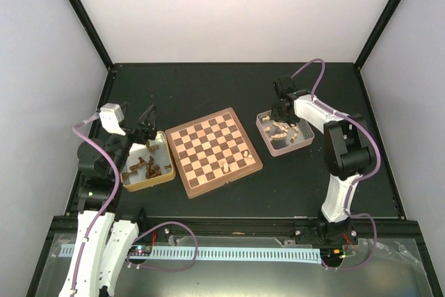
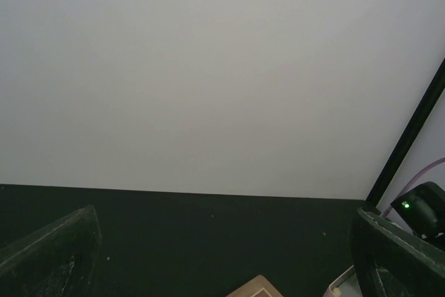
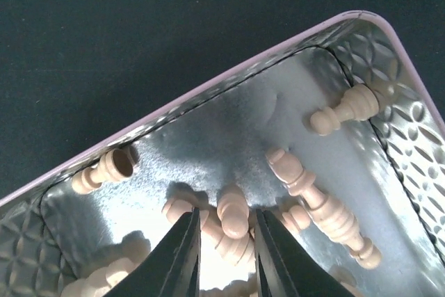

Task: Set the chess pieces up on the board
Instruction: Pick up the chess piece from the storage box.

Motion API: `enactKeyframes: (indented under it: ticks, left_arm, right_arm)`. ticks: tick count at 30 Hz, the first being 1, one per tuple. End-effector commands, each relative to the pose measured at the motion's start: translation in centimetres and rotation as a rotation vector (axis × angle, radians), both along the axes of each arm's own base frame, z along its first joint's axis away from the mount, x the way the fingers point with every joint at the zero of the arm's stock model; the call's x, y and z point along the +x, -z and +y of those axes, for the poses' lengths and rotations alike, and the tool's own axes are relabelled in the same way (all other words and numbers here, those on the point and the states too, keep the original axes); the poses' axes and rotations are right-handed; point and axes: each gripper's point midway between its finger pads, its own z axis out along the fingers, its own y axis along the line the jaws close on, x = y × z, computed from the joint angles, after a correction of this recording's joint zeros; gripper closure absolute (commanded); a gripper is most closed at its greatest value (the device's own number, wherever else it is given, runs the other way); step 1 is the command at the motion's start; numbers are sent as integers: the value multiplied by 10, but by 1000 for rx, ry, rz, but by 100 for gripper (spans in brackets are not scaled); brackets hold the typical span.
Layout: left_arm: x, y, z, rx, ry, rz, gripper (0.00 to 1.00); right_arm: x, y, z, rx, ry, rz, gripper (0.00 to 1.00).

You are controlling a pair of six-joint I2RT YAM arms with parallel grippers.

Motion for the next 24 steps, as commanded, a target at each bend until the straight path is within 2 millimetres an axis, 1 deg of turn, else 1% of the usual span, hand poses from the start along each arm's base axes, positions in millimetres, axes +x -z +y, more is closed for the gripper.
enactKeyframes:
  ticks: [1, 6, 12, 14, 16, 20, 24]
  left_arm:
    - [-8, -18, 0, 8, 6, -49, 1]
    - [-8, -18, 0, 8, 7, -49, 1]
    - [-7, -17, 0, 8, 7, -46, 1]
    - [-7, -17, 0, 8, 5, -46, 1]
    - [-7, -17, 0, 9, 6, -47, 1]
    - [-7, -16, 0, 9, 6, -44, 1]
    - [-7, -17, 0, 10, 7, -45, 1]
  right_arm:
    - [12, 5, -2, 9, 23, 3, 78]
    - [14, 13, -2, 7, 17, 20, 78]
    - [14, 22, -4, 3, 20, 35, 86]
    - [14, 23, -4, 7, 19, 38, 90]
    - [14, 22, -5, 5, 19, 32, 92]
    - [15, 4, -5, 17, 17, -17, 93]
    - [13, -22, -6, 33, 16, -71, 93]
